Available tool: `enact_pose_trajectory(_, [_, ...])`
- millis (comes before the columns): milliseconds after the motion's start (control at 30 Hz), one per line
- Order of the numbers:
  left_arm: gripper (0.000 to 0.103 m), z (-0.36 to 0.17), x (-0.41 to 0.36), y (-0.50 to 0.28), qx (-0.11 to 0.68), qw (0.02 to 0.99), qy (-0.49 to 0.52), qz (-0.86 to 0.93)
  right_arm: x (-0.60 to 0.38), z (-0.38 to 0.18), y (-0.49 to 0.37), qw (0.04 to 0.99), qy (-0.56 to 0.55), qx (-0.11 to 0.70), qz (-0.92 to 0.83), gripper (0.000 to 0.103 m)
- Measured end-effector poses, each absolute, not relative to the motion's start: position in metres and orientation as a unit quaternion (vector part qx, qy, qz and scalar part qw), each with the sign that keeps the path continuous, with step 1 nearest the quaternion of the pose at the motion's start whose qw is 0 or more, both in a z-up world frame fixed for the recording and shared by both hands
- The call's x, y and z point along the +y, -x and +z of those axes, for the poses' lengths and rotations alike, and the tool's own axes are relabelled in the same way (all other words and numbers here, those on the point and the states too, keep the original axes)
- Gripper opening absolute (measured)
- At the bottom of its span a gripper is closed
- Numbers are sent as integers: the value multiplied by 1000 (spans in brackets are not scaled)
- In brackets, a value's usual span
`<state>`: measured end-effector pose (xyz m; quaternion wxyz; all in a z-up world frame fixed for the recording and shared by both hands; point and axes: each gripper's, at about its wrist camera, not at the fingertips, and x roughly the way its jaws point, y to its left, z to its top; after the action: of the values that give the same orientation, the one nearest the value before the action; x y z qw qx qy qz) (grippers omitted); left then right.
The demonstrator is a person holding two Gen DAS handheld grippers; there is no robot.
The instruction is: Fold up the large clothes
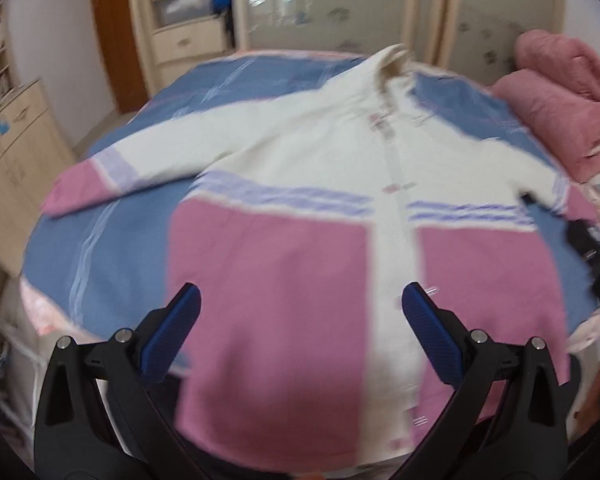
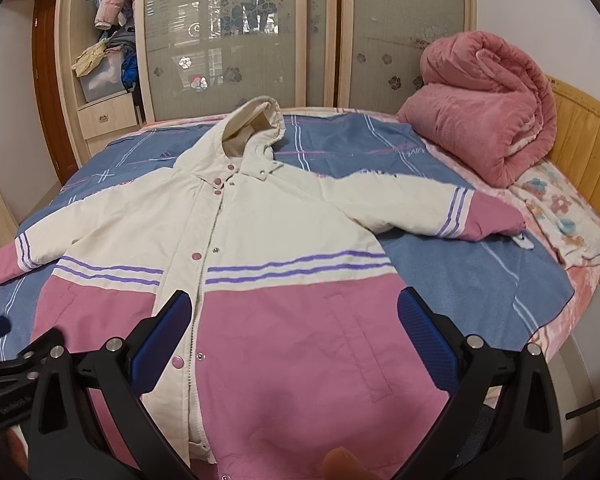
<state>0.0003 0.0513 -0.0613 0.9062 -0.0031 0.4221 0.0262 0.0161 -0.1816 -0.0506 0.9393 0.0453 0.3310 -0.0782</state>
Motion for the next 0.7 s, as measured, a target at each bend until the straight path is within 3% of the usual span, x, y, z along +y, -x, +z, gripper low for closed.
enact_pose_trajectory(200, [101, -65, 127, 35, 415, 900, 1, 137, -156, -98, -35, 894, -100, 431, 67, 102])
enact_pose_trajectory(367, [101, -84, 167, 59, 435, 884, 21, 171, -105, -141, -29, 865, -22, 482, 140, 102])
enact_pose_trajectory(700, [101, -119, 175, 54, 470, 870, 57, 138, -114, -206, 1, 762, -116, 586, 250, 94])
